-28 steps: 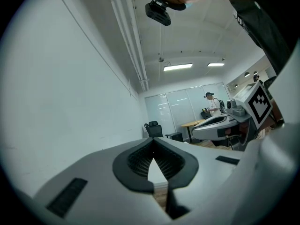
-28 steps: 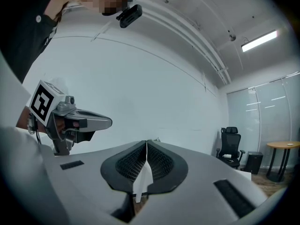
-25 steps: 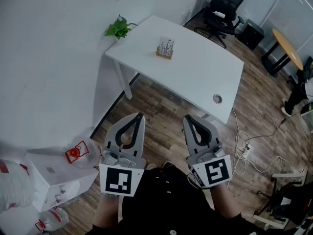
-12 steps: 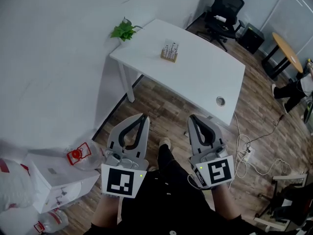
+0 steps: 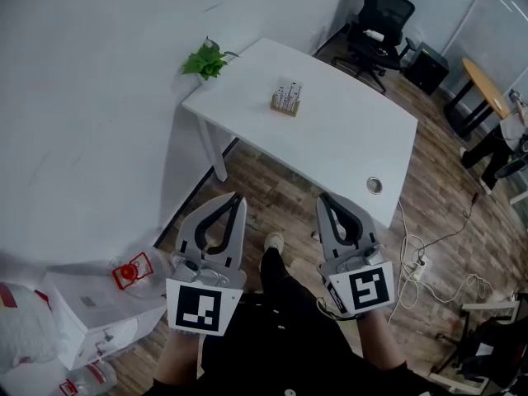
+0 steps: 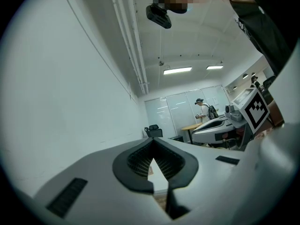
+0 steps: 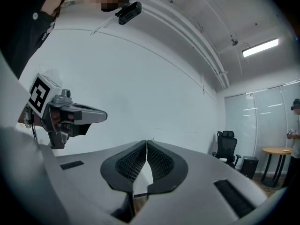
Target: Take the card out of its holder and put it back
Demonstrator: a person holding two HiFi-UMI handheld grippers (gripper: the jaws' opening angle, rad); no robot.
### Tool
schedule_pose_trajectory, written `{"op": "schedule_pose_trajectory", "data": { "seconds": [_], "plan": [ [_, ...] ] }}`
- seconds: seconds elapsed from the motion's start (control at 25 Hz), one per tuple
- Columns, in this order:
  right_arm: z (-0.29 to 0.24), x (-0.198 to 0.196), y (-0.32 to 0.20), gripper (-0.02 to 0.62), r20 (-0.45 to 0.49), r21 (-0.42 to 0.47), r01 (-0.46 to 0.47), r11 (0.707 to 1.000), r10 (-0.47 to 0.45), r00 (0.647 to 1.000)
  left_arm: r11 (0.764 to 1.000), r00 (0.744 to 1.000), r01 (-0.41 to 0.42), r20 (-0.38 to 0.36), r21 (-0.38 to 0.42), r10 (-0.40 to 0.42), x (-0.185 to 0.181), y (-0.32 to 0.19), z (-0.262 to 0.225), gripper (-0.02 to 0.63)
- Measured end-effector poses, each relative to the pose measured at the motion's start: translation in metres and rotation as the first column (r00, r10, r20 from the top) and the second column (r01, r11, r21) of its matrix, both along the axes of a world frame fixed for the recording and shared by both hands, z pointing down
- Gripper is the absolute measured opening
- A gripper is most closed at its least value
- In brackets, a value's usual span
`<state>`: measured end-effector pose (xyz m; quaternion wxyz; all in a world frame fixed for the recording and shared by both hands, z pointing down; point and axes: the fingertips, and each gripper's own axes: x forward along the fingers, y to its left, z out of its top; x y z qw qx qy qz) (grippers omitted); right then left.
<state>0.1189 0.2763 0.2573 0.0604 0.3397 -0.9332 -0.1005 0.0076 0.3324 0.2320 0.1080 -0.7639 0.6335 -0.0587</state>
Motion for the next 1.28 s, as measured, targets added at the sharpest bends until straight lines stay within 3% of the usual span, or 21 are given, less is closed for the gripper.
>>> {"op": "schedule_pose_trajectory", "data": {
  "seconds": [0.92, 1.28],
  "plan": [
    [0.01, -0.045, -0.242, 0.043, -0.003, -0.039, 0.048, 0.998, -0.049, 0.999, 0.998, 0.998, 0.058, 0.026, 0.006, -0.058, -0.055, -0.235, -0.007, 0.014],
    [0.02, -0.052, -0.301, 0.043, -0.006, -0.066, 0.057, 0.996, -0.057, 0.998, 0.999, 0.998, 0.043, 0.034, 0.005, -0.043, -0.06, -0.303, -0.007, 0.014]
  ]
}}
